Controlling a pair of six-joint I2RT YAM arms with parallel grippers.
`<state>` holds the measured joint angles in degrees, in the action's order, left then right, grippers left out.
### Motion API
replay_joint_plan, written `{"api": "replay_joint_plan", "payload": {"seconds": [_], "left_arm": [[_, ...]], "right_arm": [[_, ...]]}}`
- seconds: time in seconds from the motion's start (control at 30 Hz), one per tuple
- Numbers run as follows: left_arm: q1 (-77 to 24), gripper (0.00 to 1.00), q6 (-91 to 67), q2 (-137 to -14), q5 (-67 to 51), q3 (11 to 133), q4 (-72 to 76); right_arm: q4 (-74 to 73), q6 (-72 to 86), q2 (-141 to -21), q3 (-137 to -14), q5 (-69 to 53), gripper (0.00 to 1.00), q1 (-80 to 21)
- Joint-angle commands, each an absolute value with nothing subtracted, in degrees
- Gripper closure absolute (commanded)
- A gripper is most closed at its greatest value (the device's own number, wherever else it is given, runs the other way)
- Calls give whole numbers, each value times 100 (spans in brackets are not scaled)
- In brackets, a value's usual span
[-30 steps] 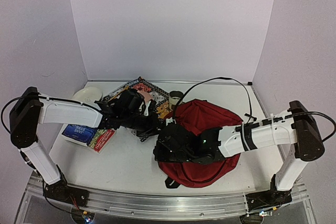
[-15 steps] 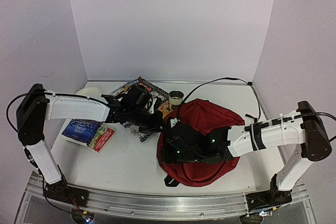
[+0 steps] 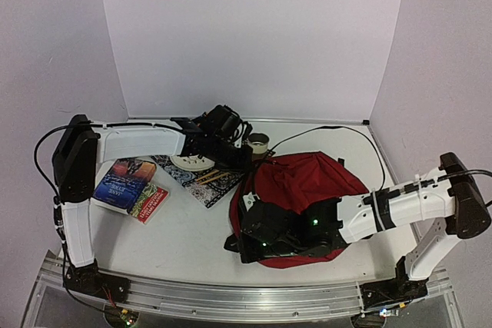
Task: Pack the student bag
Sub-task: Unzip the largest pocket of the bag, then hold the student bag from the largest pocket of the bag.
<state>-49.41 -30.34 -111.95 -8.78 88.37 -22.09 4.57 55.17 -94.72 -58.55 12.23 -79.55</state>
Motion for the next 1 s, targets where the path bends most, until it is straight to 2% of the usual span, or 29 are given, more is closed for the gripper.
{"api": "replay_joint_plan", "payload": {"seconds": [0.0, 0.13, 0.33, 0.47, 0.73, 0.97], "left_arm": [[-4720, 97, -2606, -11284, -105, 9448, -2026], [-4720, 78, -2798, -10991, -219, 9169, -2029], [-4721, 45, -3351, -10144, -111, 8340, -2028], [-4724, 33, -3873, -9502, -226, 7626, -2037], [-4867, 28, -4693, -8547, -712, 6282, -2016], [-5452, 32, -5268, -8390, -960, 5457, -1312]], "right_arm": [[240, 5227, -9175, -5857, 1049, 100, -8139], [237, 4954, -9294, -6112, 1371, 100, -8108], [306, 4662, -9613, -6481, 1390, 100, -7910], [377, 4543, -9763, -6644, 1285, 100, -7829], [489, 4471, -9944, -6757, 1134, 100, -7780], [518, 4437, -10051, -6862, 1063, 100, -7773]]}}
